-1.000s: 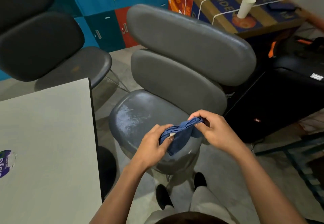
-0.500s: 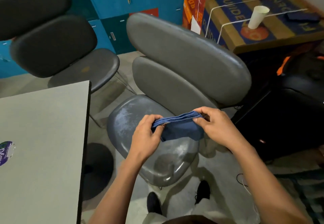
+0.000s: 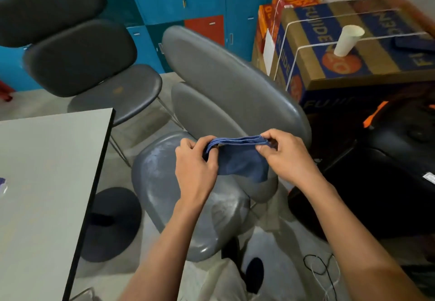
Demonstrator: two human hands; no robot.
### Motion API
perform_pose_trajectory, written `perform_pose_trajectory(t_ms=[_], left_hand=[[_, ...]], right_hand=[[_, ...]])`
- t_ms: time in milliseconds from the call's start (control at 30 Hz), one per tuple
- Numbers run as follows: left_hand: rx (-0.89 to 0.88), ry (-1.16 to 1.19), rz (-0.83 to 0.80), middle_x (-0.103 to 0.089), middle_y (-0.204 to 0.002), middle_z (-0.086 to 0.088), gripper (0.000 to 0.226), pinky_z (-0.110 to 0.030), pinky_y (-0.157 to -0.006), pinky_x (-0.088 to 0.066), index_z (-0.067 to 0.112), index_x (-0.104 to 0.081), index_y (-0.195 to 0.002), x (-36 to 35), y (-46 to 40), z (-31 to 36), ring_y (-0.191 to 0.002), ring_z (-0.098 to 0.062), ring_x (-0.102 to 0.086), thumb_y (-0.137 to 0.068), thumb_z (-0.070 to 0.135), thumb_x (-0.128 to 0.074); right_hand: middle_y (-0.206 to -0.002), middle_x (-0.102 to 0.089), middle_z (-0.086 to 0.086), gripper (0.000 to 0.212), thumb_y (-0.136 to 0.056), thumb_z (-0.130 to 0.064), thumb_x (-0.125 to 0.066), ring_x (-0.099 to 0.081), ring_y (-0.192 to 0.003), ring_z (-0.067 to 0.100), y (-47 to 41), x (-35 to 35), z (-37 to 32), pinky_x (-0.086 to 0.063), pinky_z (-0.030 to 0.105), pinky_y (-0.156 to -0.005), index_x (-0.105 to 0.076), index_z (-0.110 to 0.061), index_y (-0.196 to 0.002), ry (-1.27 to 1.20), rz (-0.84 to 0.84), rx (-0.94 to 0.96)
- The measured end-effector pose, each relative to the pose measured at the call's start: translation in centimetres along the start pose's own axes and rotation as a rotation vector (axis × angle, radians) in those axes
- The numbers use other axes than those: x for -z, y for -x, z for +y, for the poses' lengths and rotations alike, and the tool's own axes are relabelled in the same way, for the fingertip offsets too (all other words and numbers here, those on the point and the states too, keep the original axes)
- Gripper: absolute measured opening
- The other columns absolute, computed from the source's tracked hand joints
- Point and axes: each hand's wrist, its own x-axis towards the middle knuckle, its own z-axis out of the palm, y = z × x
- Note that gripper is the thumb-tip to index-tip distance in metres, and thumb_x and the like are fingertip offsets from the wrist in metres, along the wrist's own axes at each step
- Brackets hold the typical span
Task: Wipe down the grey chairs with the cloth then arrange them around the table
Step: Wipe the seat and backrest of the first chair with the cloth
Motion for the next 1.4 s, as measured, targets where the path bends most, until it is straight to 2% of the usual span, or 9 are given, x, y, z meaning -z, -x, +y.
perform_pose_trajectory(t_ms=[167, 367, 500, 600, 733, 967, 1100, 1267, 1400], left_hand=[[0.104, 0.028, -0.069, -0.068, -0.083, 0.013, 0.014, -0.033, -0.074, -0.044, 0.047, -0.063, -0.109, -1.8, -3.9, 2.9, -0.088, -0.015, -0.063, -0.099, 0.048, -0.052], [0.177, 0.232, -0.054, -0.073, -0.082, 0.016, 0.013, -0.046, -0.085, -0.056, 0.045, -0.058, -0.105, -4.9, -9.7, 4.7, -0.090, -0.016, -0.070, -0.095, 0.047, -0.048], [0.178, 0.347, 0.010, -0.068, -0.080, 0.013, 0.015, -0.045, -0.085, -0.053, 0.041, -0.056, -0.114, -5.9, -13.1, 6.8, -0.082, -0.017, -0.064, -0.101, 0.039, -0.050], [0.118, 0.373, -0.016, -0.070, -0.117, 0.011, 0.032, -0.041, -0.096, -0.051, 0.045, -0.046, -0.134, -7.0, -14.7, 7.6, -0.107, -0.016, -0.065, -0.103, 0.044, -0.049], [0.018, 0.358, -0.151, -0.037, -0.161, 0.013, 0.065, -0.038, -0.107, -0.043, 0.045, -0.019, -0.158, -9.8, -15.4, 7.9, -0.142, -0.011, -0.041, -0.102, 0.047, -0.053], [-0.002, 0.428, -0.098, -0.018, -0.166, 0.012, 0.064, -0.051, -0.123, -0.029, 0.047, -0.004, -0.160, -13.8, -16.2, 8.0, -0.157, -0.015, -0.011, -0.106, 0.052, -0.040], [0.050, 0.461, -0.051, -0.012, -0.168, 0.012, 0.064, -0.054, -0.124, -0.022, 0.043, -0.006, -0.161, -14.7, -18.1, 8.7, -0.158, -0.021, -0.005, -0.108, 0.047, -0.040], [0.197, 0.489, -0.001, -0.006, -0.172, 0.000, 0.063, -0.051, -0.127, -0.005, 0.036, -0.005, -0.163, -14.4, -23.5, 8.6, -0.158, -0.023, 0.004, -0.109, 0.039, -0.039], [0.265, 0.508, 0.058, -0.006, -0.172, -0.004, 0.063, -0.046, -0.124, -0.003, 0.026, -0.007, -0.164, -13.5, -27.4, 8.2, -0.158, -0.020, 0.004, -0.109, 0.029, -0.038]], right_hand=[[-0.080, -0.063, -0.017, 0.007, -0.093, -0.022, -0.068, -0.064, -0.083, 0.012, -3.2, 2.1, -0.8, -0.054, 0.032, -0.080, -0.070, -0.025, -0.099, 0.010, 0.086, 0.027], [-0.082, -0.065, -0.014, 0.007, -0.093, -0.023, -0.068, -0.062, -0.076, 0.004, -8.6, 4.0, -2.5, -0.050, 0.027, -0.070, -0.068, -0.025, -0.100, 0.039, 0.190, 0.084], [-0.085, -0.066, -0.009, 0.006, -0.095, -0.028, -0.065, -0.063, -0.083, 0.016, -12.8, 4.0, -3.2, -0.052, 0.035, -0.071, -0.066, -0.029, -0.101, 0.100, 0.228, 0.098], [-0.090, -0.066, -0.007, 0.009, -0.095, -0.032, -0.064, -0.061, -0.090, 0.021, -15.7, 3.4, -3.2, -0.046, 0.034, -0.071, -0.065, -0.029, -0.103, 0.170, 0.262, 0.052], [-0.105, -0.064, -0.002, 0.017, -0.094, -0.033, -0.063, -0.059, -0.102, 0.025, -18.3, 2.9, -3.1, -0.048, 0.037, -0.081, -0.068, -0.024, -0.108, 0.178, 0.292, 0.004], [-0.106, -0.066, -0.006, 0.018, -0.101, -0.038, -0.053, -0.061, -0.100, 0.018, -20.0, 2.9, -2.8, -0.050, 0.038, -0.086, -0.061, -0.024, -0.110, -0.003, 0.131, -0.080], [-0.098, -0.059, -0.025, 0.029, -0.104, -0.043, -0.049, -0.057, -0.091, -0.008, -20.6, 2.8, -3.4, -0.041, 0.009, -0.077, -0.059, -0.027, -0.126, -0.104, 0.030, -0.095], [-0.148, -0.054, 0.000, 0.053, -0.107, -0.046, -0.040, -0.048, -0.136, 0.016, -21.3, 2.2, -3.9, -0.035, 0.028, -0.107, -0.039, -0.025, -0.155, 0.003, -0.072, -0.069], [-0.160, -0.040, 0.002, 0.053, -0.109, -0.043, -0.031, -0.037, -0.145, 0.026, -21.6, 1.6, -4.0, -0.030, 0.038, -0.115, -0.031, -0.024, -0.158, 0.218, -0.145, -0.042]])
